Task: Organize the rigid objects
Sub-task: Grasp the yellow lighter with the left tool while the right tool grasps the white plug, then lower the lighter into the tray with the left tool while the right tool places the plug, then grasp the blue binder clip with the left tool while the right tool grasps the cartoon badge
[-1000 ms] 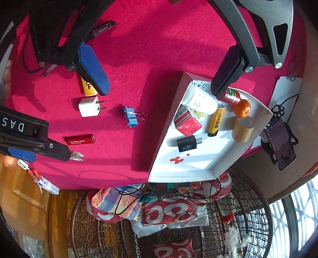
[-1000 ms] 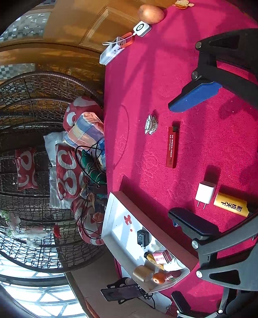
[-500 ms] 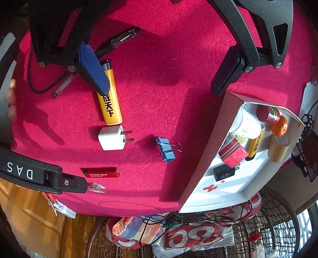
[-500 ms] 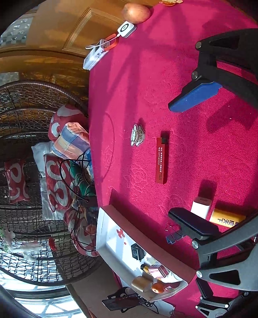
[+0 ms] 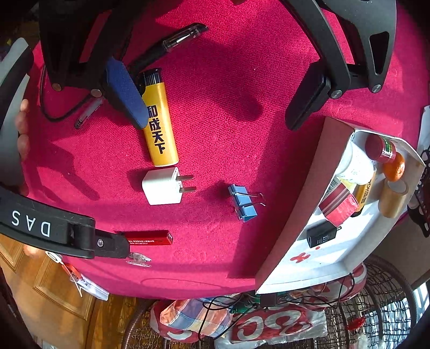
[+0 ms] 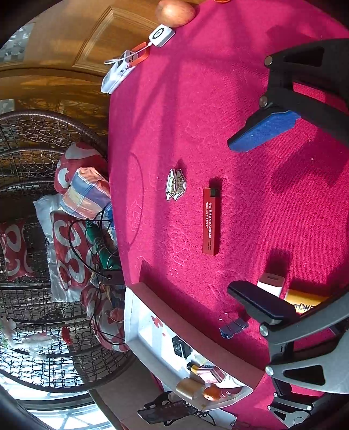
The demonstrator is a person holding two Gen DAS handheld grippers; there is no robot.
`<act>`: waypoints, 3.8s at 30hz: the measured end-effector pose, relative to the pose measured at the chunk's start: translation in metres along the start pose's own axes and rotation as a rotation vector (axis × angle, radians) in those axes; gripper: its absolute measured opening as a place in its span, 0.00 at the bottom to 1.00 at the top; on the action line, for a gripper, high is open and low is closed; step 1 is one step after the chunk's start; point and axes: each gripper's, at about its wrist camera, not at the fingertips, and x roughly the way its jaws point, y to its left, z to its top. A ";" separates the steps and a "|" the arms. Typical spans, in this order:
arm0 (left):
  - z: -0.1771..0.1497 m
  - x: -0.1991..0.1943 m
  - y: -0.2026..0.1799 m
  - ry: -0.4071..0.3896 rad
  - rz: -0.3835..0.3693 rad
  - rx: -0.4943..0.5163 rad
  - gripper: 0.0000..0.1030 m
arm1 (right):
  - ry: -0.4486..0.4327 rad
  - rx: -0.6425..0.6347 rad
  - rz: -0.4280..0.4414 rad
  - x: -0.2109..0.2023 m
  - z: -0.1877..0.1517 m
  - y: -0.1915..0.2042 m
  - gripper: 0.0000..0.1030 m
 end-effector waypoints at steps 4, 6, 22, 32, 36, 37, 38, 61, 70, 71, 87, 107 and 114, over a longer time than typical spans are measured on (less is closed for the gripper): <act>0.003 0.005 -0.002 0.011 -0.027 -0.003 1.00 | 0.004 0.004 -0.004 0.002 0.000 -0.002 0.94; 0.004 0.006 -0.005 0.002 -0.054 0.006 0.91 | 0.008 0.008 -0.006 0.004 0.001 -0.003 0.94; -0.009 0.000 0.009 -0.017 -0.084 0.020 0.23 | 0.109 -0.118 0.278 0.029 -0.014 0.034 0.62; -0.013 -0.001 0.010 -0.030 -0.086 0.036 0.25 | 0.119 -0.234 0.278 0.037 -0.026 0.060 0.40; -0.015 -0.002 0.006 -0.043 -0.072 0.059 0.26 | 0.112 -0.232 0.266 0.036 -0.025 0.056 0.40; -0.016 -0.002 0.006 -0.049 -0.067 0.060 0.26 | 0.110 -0.231 0.264 0.036 -0.025 0.056 0.40; -0.016 -0.002 0.005 -0.053 -0.063 0.063 0.23 | 0.106 -0.231 0.262 0.035 -0.025 0.056 0.40; -0.005 -0.057 0.051 -0.242 -0.026 -0.039 0.23 | 0.011 -0.244 0.243 0.007 0.000 0.063 0.40; 0.039 -0.059 0.162 -0.277 0.135 -0.273 0.23 | 0.000 -0.270 0.423 0.001 0.040 0.119 0.40; 0.045 -0.058 0.170 -0.285 0.143 -0.285 0.23 | 0.001 -0.277 0.440 0.003 0.043 0.130 0.40; 0.030 -0.036 0.243 -0.299 0.197 -0.641 1.00 | -0.015 -0.257 0.400 0.044 0.046 0.193 0.90; 0.033 -0.072 0.184 -0.438 0.139 -0.470 1.00 | -0.063 -0.206 0.322 0.030 0.056 0.143 0.95; 0.039 -0.069 0.143 -0.429 0.043 -0.341 1.00 | -0.125 -0.065 0.224 0.032 0.069 0.039 1.00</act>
